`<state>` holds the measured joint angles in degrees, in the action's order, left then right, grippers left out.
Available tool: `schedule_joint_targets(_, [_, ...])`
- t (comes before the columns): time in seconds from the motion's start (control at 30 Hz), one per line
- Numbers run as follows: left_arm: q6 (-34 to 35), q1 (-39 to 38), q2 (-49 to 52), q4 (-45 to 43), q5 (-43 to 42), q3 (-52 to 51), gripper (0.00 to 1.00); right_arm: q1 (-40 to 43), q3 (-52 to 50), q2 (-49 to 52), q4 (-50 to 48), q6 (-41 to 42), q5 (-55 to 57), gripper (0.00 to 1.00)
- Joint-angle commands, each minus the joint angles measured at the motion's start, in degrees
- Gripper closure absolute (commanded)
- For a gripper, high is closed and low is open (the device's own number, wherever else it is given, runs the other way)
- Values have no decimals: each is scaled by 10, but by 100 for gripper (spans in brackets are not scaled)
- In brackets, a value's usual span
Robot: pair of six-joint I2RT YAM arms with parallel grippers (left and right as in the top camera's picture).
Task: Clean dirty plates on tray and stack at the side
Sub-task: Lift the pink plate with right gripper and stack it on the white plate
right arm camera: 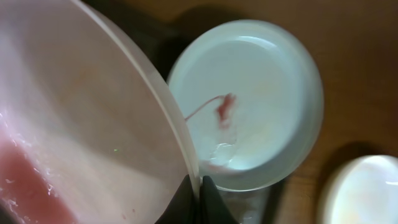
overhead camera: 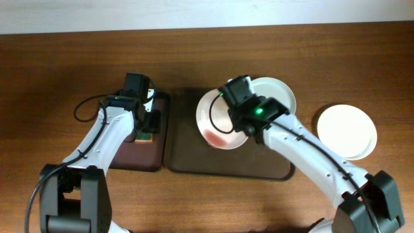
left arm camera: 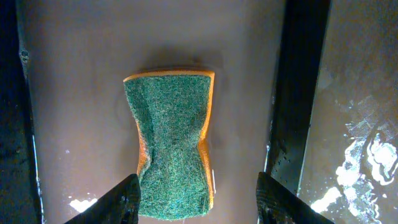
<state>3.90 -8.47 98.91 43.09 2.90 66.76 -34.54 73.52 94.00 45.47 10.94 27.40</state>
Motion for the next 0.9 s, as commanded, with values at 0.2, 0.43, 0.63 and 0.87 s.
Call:
schedule_joint_targets(0.2, [-1,4,5,-1,-8,-1,43,-146,12,-14,-17,-4,325,96])
schedule_joint_targets(0.43, [-1,4,5,-1,-8,-1,43,-157,12,-14,-31,-4,393,96])
schedule_joint_targets(0.63, [-1,4,5,-1,-8,-1,42,-100,12,-14,-37,92,185,96])
schedule_joint_targets(0.87, [-1,4,5,-2,-8,-1,41,194,12,-14,0,185,-153,96])
